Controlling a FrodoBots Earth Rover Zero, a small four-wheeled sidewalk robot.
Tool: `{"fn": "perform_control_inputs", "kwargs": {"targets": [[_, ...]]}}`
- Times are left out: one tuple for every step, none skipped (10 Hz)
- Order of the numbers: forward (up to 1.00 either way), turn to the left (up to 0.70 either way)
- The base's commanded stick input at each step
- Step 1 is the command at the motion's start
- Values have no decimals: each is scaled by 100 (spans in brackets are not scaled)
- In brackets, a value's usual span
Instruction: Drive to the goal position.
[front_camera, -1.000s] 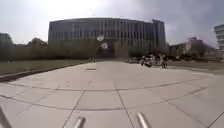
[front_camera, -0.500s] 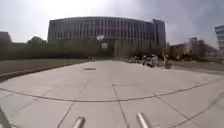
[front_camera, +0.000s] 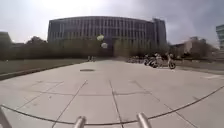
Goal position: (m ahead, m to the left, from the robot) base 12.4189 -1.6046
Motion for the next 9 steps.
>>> {"fn": "perform_control_inputs", "kwargs": {"targets": [[100,0],[100,0],[100,0],[100,0],[100,0],[100,0],[100,0],[100,0],[100,0]]}}
